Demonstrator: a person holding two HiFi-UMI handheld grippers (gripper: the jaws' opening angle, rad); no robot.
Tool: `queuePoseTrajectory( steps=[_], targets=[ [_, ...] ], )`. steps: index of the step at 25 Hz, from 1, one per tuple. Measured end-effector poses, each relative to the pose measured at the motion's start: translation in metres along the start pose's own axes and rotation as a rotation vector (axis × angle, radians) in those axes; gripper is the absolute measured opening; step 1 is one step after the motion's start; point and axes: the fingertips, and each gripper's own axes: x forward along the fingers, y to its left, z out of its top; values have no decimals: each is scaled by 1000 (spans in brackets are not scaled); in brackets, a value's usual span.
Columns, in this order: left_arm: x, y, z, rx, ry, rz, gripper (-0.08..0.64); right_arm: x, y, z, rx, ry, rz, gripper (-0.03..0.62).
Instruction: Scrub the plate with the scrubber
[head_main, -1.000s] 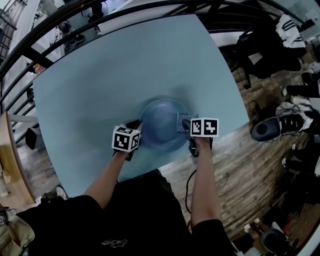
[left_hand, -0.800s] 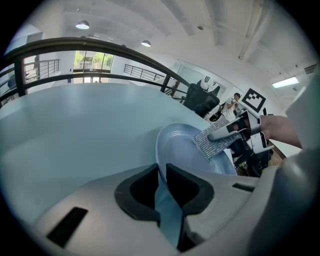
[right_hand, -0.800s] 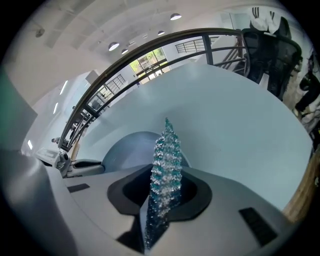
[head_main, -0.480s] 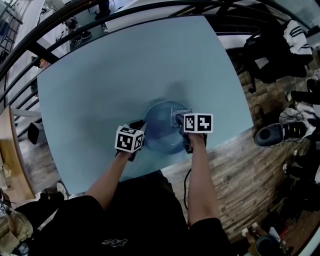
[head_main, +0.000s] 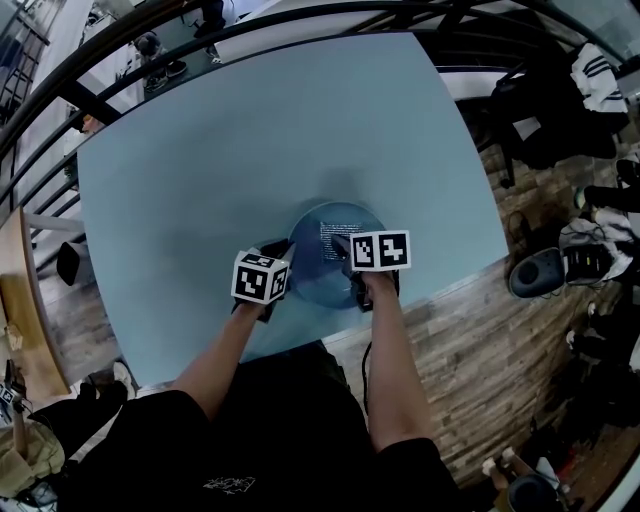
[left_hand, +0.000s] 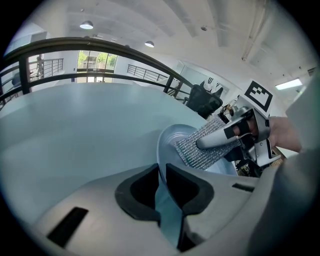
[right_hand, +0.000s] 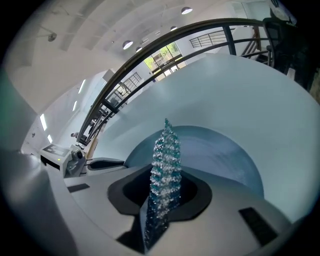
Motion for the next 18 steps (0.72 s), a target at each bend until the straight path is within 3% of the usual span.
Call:
queuePoseTrajectory(
  steps=[11,18],
  targets=[
    [0,0,2,-15,-10,12,54,-3,14,-23,-7,14,74,86],
    [-20,-4,8,4,-51,31,63,-28,23,-25,43,-80,112,86]
  ],
)
